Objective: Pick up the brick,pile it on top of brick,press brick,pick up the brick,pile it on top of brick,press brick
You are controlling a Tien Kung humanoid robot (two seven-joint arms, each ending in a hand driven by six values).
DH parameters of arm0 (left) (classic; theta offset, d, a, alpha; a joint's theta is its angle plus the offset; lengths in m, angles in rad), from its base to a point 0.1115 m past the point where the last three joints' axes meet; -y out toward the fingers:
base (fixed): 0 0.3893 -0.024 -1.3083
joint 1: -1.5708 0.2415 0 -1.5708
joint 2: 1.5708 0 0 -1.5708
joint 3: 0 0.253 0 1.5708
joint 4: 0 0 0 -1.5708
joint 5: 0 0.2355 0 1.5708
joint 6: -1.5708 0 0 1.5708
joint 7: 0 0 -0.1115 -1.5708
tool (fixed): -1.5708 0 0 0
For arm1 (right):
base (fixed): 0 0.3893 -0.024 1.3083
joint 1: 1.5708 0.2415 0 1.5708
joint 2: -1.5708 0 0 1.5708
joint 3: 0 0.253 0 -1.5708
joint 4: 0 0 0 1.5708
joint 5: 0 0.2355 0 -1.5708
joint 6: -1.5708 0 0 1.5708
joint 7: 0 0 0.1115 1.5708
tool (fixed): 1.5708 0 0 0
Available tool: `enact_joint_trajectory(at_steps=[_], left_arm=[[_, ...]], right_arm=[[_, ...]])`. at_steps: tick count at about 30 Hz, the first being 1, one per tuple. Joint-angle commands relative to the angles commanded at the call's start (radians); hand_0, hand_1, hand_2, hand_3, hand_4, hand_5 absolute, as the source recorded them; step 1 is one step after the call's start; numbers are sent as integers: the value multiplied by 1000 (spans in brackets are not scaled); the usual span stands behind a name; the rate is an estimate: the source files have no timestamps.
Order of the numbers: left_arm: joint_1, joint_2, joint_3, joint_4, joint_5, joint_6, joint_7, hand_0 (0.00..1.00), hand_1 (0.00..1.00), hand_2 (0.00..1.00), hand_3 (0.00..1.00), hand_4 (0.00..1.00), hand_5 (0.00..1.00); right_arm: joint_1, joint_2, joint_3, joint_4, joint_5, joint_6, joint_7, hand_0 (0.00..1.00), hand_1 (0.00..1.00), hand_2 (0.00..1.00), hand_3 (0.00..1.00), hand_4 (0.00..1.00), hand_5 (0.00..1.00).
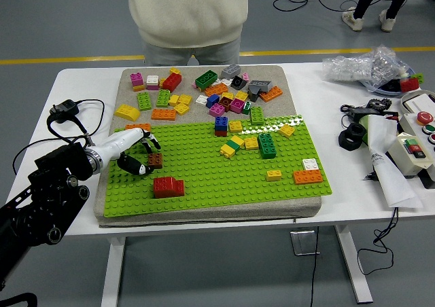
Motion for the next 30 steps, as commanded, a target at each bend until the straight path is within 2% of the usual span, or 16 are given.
enact_joint_trajectory(at_steps=[4,5,10,11,16,17,30], left_arm=[[3,1,2,-4,-4,4,0,752,742,534,604,761,7],[4,1,2,-4,-5,5,0,712,728,519,569,722,2],[5,1,4,-3,-10,8,-1,712,728,519,569,722,2],[5,1,4,-3,-10,8,-1,679,687,519,560,706,2],[4,0,5,2,-18,18,-1,679,687,519,560,706,2],[4,-1,5,2,-18,18,-2,636,638,512,541,662,2],[12,5,-7,-13,-24,19,-4,612,604,508,528,628,2]], right_arm=[[-1,0,0,0,-1,0,0,762,676,718,734,998,685],[0,0,1,0,-1,0,0,762,676,718,735,998,685],[-1,1,1,0,-2,0,0,762,676,718,735,998,685],[-1,1,1,0,-2,0,0,762,676,718,735,998,685],[-2,1,1,0,-3,1,0,762,676,718,735,998,685],[-2,1,1,0,-3,0,0,763,676,718,735,998,685],[-1,1,0,0,3,0,0,762,676,718,736,998,686]])
